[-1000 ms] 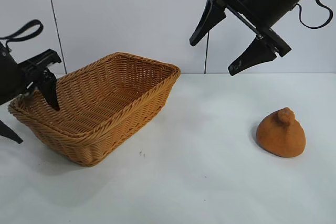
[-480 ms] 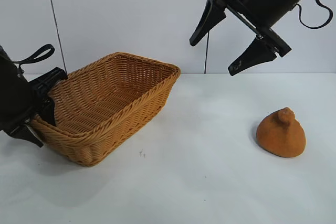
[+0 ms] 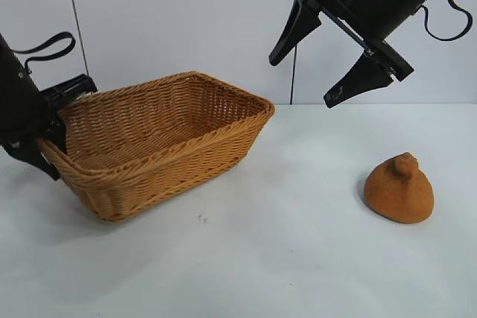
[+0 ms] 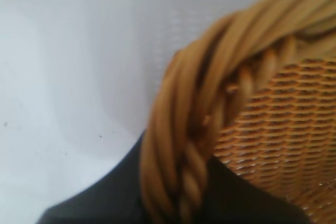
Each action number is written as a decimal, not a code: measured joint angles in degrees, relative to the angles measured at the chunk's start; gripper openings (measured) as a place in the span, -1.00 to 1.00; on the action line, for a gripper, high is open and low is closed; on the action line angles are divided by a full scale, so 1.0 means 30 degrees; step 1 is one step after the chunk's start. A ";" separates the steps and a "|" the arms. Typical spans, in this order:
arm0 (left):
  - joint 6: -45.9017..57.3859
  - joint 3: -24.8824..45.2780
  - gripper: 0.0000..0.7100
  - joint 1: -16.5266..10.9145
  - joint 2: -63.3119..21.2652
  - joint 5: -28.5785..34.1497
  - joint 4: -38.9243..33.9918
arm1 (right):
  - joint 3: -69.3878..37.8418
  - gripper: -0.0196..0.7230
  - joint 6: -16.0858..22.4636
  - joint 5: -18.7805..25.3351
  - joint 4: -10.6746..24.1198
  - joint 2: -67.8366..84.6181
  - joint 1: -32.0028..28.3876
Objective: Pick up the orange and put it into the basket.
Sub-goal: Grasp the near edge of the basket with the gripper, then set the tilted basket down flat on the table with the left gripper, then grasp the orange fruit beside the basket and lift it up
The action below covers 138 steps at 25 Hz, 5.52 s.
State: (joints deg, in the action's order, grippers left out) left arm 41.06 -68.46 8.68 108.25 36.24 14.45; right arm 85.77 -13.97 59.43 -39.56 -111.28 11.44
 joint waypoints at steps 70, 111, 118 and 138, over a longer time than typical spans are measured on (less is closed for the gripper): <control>-1.2934 -1.2524 0.85 -0.0111 0.2091 1.1096 -0.4818 | 0.0000 0.69 -0.0002 0.1109 0.0087 0.0000 0.0000; -1.3209 1.3176 0.83 -0.1833 -3.1749 0.8341 -0.4583 | 0.0000 0.69 -0.0002 0.1179 -0.0342 0.0000 0.0000; -1.3172 1.3217 0.83 -0.1833 -3.4597 0.8254 -0.4568 | 0.0894 0.69 0.0826 0.1327 0.2082 0.0293 0.0000; -1.3155 1.3217 0.83 -0.1833 -3.6173 0.8211 -0.4818 | 0.2814 0.69 0.4788 0.3295 1.0683 0.0344 -0.1849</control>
State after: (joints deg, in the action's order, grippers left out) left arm 1.59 -28.81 3.18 -0.27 60.87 0.00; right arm 94.21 0.39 69.32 -7.51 -110.24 5.89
